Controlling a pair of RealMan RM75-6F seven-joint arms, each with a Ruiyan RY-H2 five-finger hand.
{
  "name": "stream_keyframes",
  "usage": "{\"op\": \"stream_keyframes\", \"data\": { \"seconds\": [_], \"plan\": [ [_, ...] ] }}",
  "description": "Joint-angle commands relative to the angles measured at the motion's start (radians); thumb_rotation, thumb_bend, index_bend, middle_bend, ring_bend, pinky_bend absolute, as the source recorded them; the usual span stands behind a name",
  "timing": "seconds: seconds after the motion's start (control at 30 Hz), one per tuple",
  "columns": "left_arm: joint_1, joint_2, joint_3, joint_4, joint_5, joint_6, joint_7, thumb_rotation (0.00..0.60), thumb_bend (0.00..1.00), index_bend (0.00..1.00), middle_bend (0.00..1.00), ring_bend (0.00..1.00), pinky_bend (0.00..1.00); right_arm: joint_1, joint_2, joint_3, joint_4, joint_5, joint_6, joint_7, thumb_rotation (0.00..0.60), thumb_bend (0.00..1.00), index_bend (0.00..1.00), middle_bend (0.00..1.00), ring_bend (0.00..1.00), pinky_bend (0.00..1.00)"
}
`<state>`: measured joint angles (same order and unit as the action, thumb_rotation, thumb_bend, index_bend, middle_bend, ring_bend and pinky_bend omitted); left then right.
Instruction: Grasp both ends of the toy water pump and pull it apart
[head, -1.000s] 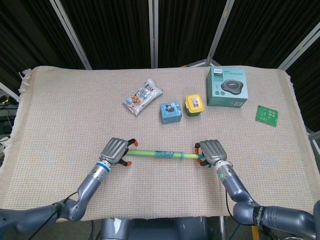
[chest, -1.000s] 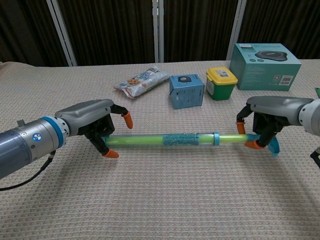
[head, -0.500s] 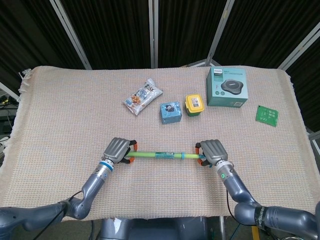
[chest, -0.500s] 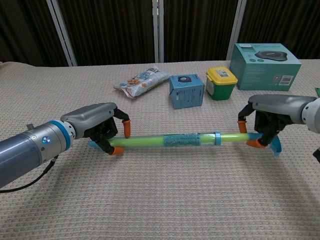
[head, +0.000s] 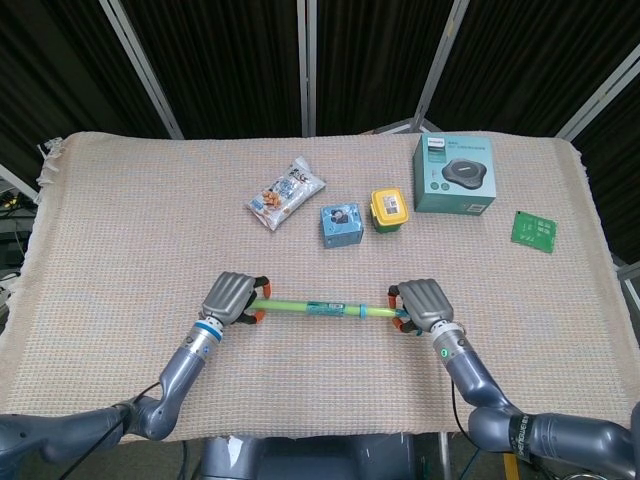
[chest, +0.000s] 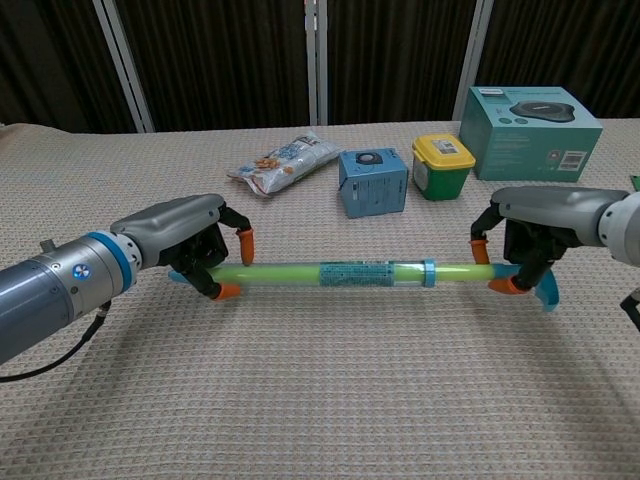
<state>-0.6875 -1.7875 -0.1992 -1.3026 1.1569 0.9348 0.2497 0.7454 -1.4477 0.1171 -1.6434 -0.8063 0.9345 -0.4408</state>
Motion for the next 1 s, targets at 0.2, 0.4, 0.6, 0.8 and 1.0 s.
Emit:
{"op": "stream_keyframes", "data": {
  "seconds": [0.2, 0.4, 0.6, 0.8, 1.0],
  "plan": [
    [0.000, 0.023, -0.012, -0.013, -0.025, 0.027, 0.040, 0.600, 0.31, 0.84, 0.93, 0.86, 1.00, 0.016, -0.003, 0.009, -0.003, 0.011, 0.024, -0.033, 0.600, 0.53, 0.70, 1.00, 1.00, 1.00],
    [0.021, 0.097, -0.014, -0.014, -0.051, 0.032, 0.035, 0.600, 0.31, 0.86, 0.93, 0.86, 1.00, 0.001, 0.050, 0.012, -0.003, 0.018, 0.036, -0.021, 0.600, 0.53, 0.70, 1.00, 1.00, 1.00],
    [0.038, 0.151, 0.000, 0.004, -0.048, 0.026, 0.006, 0.600, 0.31, 0.86, 0.93, 0.86, 1.00, -0.021, 0.114, 0.005, -0.005, -0.001, 0.023, 0.018, 0.600, 0.53, 0.70, 1.00, 1.00, 1.00],
    [0.047, 0.169, 0.009, 0.032, -0.042, 0.022, -0.025, 0.600, 0.31, 0.86, 0.93, 0.86, 1.00, -0.042, 0.157, -0.001, -0.006, -0.025, 0.013, 0.056, 0.600, 0.53, 0.70, 1.00, 1.00, 1.00],
    [0.056, 0.183, 0.017, 0.057, -0.033, 0.023, -0.048, 0.600, 0.31, 0.86, 0.93, 0.86, 1.00, -0.060, 0.192, -0.008, -0.005, -0.054, 0.009, 0.084, 0.600, 0.53, 0.70, 1.00, 1.00, 1.00]
  ]
}}
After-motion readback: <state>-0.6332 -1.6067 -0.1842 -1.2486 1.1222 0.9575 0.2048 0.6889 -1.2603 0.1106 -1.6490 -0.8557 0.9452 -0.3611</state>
